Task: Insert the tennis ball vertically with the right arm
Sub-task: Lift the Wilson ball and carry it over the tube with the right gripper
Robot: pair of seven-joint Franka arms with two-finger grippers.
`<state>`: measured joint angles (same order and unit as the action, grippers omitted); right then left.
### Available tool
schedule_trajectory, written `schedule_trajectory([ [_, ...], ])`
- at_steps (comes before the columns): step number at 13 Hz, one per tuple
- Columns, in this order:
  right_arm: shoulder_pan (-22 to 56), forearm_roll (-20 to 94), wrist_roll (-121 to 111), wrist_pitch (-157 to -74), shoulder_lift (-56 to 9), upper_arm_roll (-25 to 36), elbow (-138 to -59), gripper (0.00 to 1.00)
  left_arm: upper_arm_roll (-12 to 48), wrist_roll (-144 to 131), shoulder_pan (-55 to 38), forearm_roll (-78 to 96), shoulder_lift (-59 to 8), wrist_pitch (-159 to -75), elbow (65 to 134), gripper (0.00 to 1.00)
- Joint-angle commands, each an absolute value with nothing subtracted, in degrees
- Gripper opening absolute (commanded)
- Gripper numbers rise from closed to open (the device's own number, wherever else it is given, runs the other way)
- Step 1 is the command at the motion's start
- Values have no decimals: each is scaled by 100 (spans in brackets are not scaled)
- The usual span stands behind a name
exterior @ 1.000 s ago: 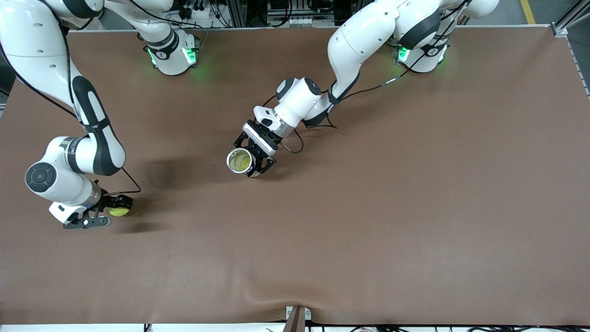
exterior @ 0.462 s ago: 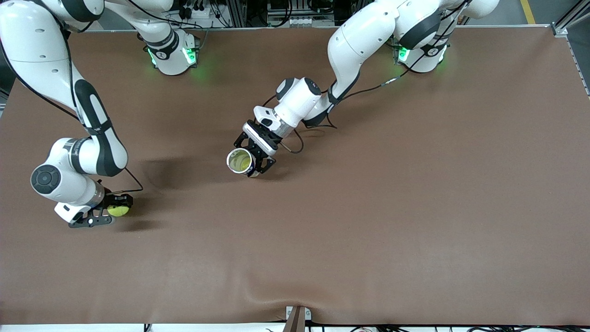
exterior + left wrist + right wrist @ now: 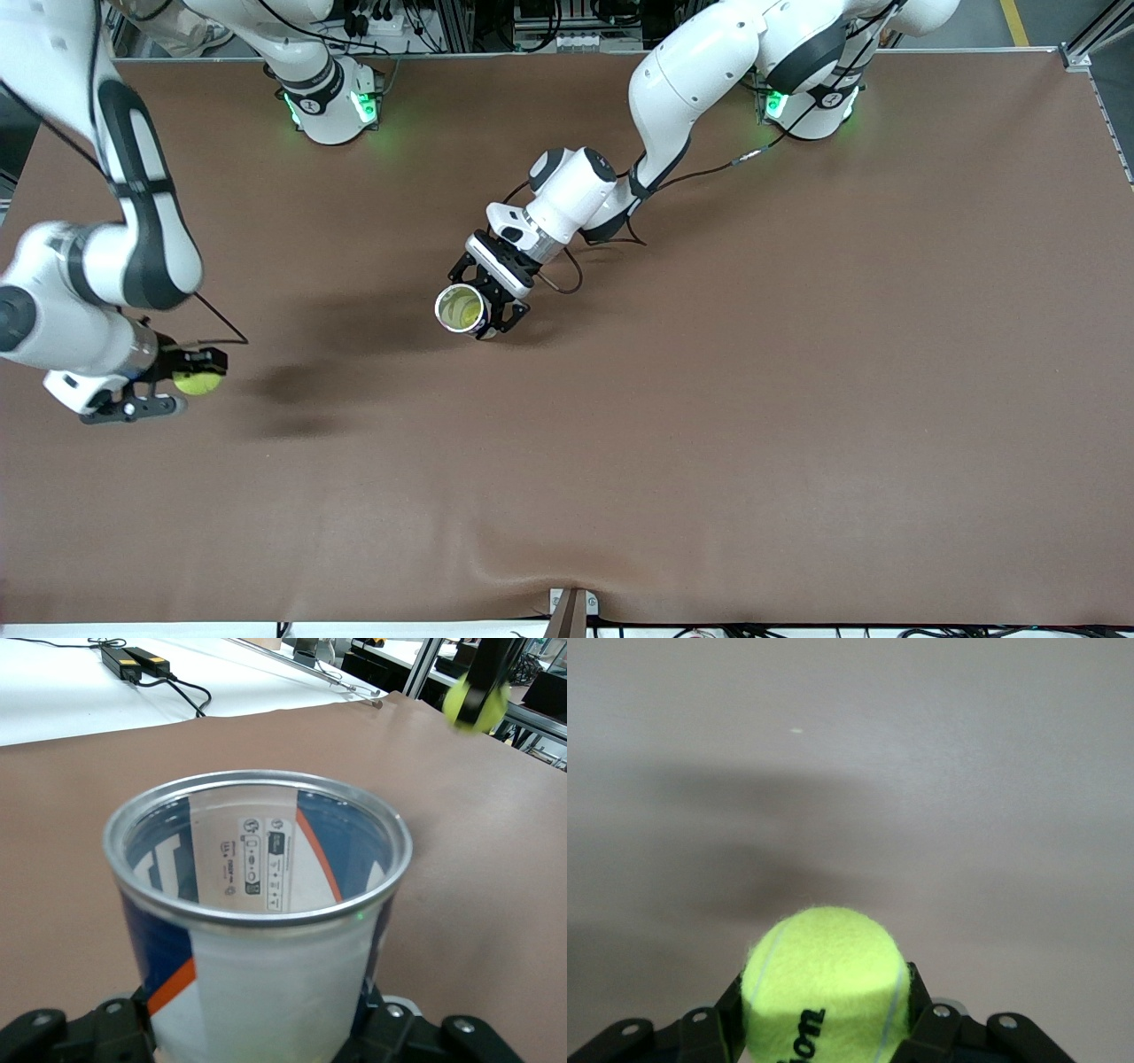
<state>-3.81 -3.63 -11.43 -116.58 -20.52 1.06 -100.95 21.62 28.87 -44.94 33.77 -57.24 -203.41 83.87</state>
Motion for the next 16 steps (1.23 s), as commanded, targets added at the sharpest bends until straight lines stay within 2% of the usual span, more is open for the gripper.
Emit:
schedule_trajectory([
  [1,103,-211,-470,-10744,-1347,132,-9933,0,2118,2839,-4623,3629,-5660,-20364,8332,83],
  [4,902,-211,551,-10284,-819,141,-9870,0,2118,2839,-4667,3674,-5660,-20364,8385,84],
  [7,1711,-132,1972,-10222,-712,36,-9861,0,2109,2848,-4676,3674,-5651,-20373,8481,84],
  [11,2091,-132,3504,-10362,-826,-667,-9782,0,2109,2848,-4676,3674,-5625,-20373,8613,84],
  [16,2417,-141,4279,-11003,-1466,-923,-9809,0,2109,2848,-4641,3683,-5458,-20373,9017,84],
])
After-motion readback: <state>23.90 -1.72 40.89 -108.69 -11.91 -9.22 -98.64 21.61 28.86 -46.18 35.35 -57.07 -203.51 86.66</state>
